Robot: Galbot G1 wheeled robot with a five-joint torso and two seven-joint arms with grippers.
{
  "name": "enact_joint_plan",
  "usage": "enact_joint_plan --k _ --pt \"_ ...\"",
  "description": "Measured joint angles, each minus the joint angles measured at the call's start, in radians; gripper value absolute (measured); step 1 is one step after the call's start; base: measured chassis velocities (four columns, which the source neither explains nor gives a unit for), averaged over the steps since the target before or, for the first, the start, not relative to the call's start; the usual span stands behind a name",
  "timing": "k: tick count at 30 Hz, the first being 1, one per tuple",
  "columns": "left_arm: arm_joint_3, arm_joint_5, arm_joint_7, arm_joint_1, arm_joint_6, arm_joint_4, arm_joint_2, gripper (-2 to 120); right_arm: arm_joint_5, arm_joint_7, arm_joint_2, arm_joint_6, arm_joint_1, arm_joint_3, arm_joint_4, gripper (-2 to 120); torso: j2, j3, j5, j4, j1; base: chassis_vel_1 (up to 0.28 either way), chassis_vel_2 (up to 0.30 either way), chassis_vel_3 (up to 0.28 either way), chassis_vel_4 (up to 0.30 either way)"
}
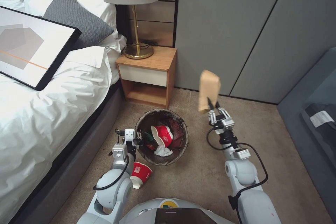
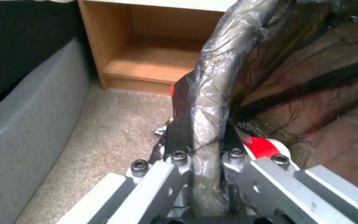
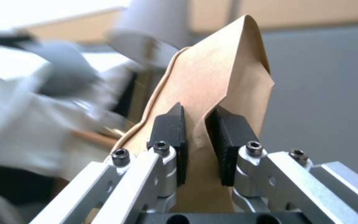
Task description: Pick up the trash bin, then pick up the garbage from the floor and place it into the trash bin.
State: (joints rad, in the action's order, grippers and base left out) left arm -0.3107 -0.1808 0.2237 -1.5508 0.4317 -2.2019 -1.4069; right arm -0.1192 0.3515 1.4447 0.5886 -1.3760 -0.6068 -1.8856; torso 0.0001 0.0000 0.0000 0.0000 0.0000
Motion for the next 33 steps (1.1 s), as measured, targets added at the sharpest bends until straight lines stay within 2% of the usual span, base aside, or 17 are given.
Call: enact_joint_plan --k 3,9,19,33 --pt "0.002 0.0 0.0 0.001 0.0 0.002 0.0 0 -0.01 0.083 -0.016 -0.005 -0.039 0.094 -0.12 14 0.0 0.0 -0.0001 -0.0001 0.0 0.0 0.0 0.0 0.0" --pt "0.005 -0.001 -0.001 0.003 0.0 0.002 -0.003 0 0.002 0.108 -0.032 -0.025 -0.064 0.183 -0.166 14 0.0 0.0 -0.0001 0.0 0.0 0.0 0.0 0.0 0.0" --pt "0.006 -0.001 -0.001 0.005 -0.001 0.004 -0.006 0 0.044 0.128 -0.025 -0.001 -0.1 0.241 -0.08 14 0.0 0.0 0.0 -0.0001 0.0 0.0 0.0 0.0 0.0" --pt "0.008 -0.002 -0.001 0.007 -0.001 0.008 -0.009 0 0.072 0.139 -0.01 0.045 -0.129 0.243 0.024 13 0.0 0.0 0.0 0.0 0.0 0.0 0.0 0.0 0.0"
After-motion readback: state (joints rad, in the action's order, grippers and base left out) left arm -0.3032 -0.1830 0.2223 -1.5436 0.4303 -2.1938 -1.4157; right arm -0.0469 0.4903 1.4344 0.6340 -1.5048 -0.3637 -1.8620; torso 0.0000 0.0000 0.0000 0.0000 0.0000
